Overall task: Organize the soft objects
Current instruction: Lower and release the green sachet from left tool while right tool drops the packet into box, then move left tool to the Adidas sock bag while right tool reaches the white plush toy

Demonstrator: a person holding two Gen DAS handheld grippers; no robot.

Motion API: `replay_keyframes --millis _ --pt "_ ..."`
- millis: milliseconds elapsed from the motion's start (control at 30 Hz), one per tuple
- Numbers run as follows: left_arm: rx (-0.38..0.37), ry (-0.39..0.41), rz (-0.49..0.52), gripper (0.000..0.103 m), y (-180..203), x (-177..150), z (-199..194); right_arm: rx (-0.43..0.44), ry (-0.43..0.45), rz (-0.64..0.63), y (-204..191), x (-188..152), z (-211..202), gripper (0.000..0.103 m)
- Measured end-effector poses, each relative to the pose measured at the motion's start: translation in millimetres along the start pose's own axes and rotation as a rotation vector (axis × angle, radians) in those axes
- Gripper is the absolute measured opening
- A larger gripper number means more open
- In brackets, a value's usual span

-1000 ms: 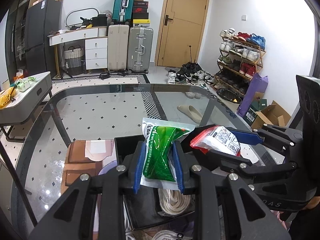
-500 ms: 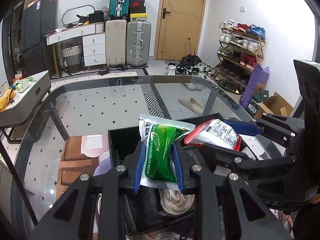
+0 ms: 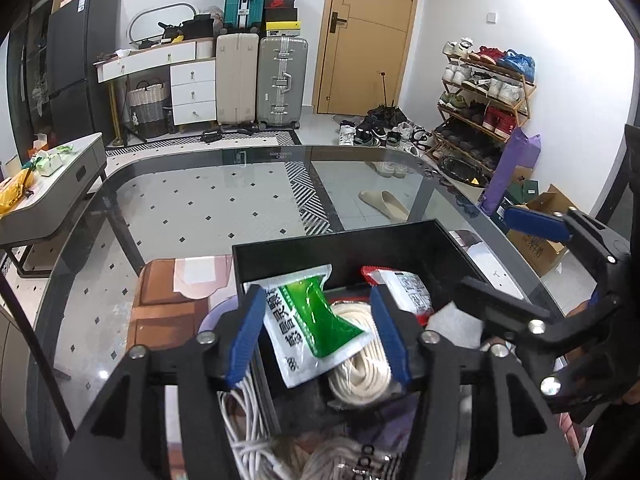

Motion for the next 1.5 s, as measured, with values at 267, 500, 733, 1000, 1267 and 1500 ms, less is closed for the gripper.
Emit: replay_keyframes --millis 267,500,733,1000,1267,1500 --pt "0.019 0.030 -0.024 0.103 2.6 -8.4 -28.0 0.031 -0.004 0.110 14.7 -23.5 -34.0 0.102" --pt "0.059 0.021 -0.017 0.103 -1.2 -25.5 -44.7 0.010 -0.020 0.125 20.9 -50.3 -53.6 0.102" --pt "0.087 0.032 -0.030 0.103 -2.2 -40.9 -56.7 -0.017 -0.020 0.140 23.2 -69.4 -56.0 0.102" --pt "0.097 0.013 -0.026 0.103 8.1 -56.2 -62.1 -0.029 -0.039 0.099 23.0 -82.3 -58.3 0.102" --pt "0.070 -0.029 -0.018 0.103 23.8 -75.7 -55.6 -0.033 -0.052 0.118 24.8 -92.6 -57.5 0.102" --pt "0.048 -0.077 -0.047 0.103 30.4 -89.4 -47.9 -0.026 -0.059 0.124 27.7 -95.0 -55.3 0.102"
Point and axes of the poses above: each gripper's, at about its wrist camera, not at the fingertips, and z roughly the way its jaws point, y to its right, x to its top, the point moved 7 cm from there along z, roughly the way its jaws point, and after that the axes turned 12 degrees about z, right-handed, at the moved point
